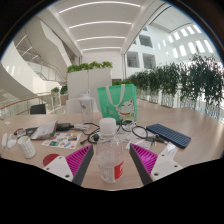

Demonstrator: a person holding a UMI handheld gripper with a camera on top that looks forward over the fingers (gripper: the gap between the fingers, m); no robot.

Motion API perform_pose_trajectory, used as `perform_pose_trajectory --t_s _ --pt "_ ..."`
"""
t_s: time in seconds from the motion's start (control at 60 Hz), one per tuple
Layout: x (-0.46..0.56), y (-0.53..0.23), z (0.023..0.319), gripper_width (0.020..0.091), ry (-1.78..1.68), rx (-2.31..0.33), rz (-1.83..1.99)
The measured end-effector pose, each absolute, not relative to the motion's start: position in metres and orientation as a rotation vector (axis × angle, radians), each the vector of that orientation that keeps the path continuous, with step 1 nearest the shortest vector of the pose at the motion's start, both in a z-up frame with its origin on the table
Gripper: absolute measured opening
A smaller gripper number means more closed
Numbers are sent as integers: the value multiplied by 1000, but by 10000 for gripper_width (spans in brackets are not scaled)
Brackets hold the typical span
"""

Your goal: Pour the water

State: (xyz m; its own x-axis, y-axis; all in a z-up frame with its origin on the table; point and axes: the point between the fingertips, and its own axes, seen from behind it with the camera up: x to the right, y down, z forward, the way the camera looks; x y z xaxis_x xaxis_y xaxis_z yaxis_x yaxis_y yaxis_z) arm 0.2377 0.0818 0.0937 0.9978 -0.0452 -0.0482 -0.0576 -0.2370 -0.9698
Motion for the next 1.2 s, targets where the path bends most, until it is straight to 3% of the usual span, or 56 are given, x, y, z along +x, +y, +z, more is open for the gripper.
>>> perform_pose_trajectory --t_s 0.167,0.233,0.267,0.617,0.7,0.917,0.983,1.067,1.2 --pt "233 116 65 798 61 -1824 32" --pt "229 120 57 674 52 -1836 30" --pt "230 122 62 554 57 -1821 33" --pt "232 123 53 349 114 -1886 -25" --pt "222 119 75 350 79 -1892 -20" --pt "137 148 195 351 -405 -1772 -250" --pt "94 161 219 350 -631 -1703 -389" --pt "36 170 224 349 -926 -1598 -574" --pt "-29 178 188 349 -1368 -1369 -935"
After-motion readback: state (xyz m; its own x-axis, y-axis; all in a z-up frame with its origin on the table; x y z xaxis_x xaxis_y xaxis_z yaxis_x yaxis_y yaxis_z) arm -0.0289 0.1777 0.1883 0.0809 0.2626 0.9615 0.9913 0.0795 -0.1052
